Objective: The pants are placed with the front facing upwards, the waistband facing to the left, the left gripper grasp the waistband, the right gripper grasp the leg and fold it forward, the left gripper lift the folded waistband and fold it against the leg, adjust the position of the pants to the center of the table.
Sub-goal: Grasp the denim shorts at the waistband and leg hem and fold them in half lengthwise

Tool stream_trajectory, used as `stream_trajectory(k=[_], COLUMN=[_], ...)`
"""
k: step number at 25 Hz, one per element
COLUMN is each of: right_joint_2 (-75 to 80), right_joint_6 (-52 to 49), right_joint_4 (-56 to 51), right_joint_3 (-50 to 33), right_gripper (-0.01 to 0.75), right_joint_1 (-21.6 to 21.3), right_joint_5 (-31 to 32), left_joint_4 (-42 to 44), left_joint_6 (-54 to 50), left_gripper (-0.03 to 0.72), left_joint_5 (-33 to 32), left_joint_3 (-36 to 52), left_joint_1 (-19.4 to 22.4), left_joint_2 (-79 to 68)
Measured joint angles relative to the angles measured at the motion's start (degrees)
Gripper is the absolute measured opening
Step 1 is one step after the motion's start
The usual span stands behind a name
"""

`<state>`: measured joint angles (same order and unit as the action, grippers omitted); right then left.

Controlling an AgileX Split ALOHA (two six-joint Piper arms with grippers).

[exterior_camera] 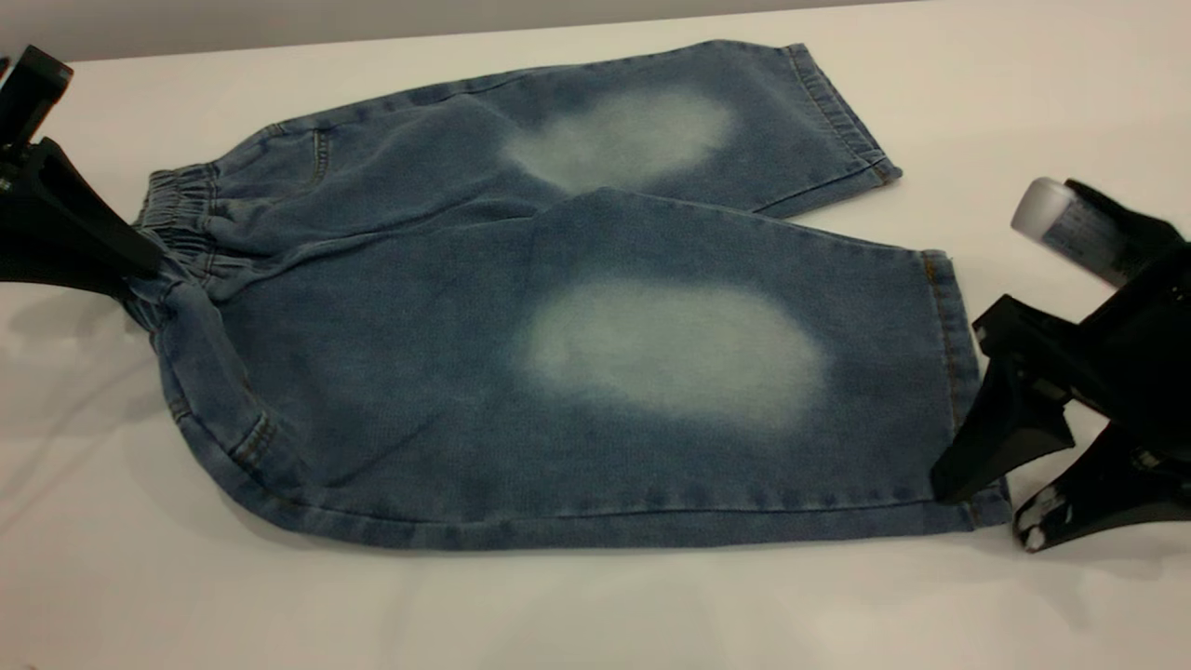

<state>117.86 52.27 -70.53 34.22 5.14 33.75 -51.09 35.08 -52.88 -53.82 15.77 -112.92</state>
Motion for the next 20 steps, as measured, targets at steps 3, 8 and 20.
stream_trajectory(k=[3,8,20], right_joint_2=[0.2,0.44,0.49], right_joint_6=[1.17,8.5,16.58], right_joint_4=[-0.95,-7.52,-13.02], right_joint_3=[0.0,0.0,0.0], right_gripper=[0.395,0.395,0.151], right_joint_1=[0.0,0.0,0.0], right_joint_5=[0.06,0.66,4.0], left_joint_4=[-0.07,-0.12,-0.01], left_joint_6=[0.0,0.0,0.06], left_gripper=[0.104,0.104,0.104], left_joint_5=[-0.05,-0.17,-0.88], left_joint_3=[0.0,-0.03,-0.03], left_joint_1=[0.0,0.0,0.0], left_joint_2=[0.0,0.0,0.0])
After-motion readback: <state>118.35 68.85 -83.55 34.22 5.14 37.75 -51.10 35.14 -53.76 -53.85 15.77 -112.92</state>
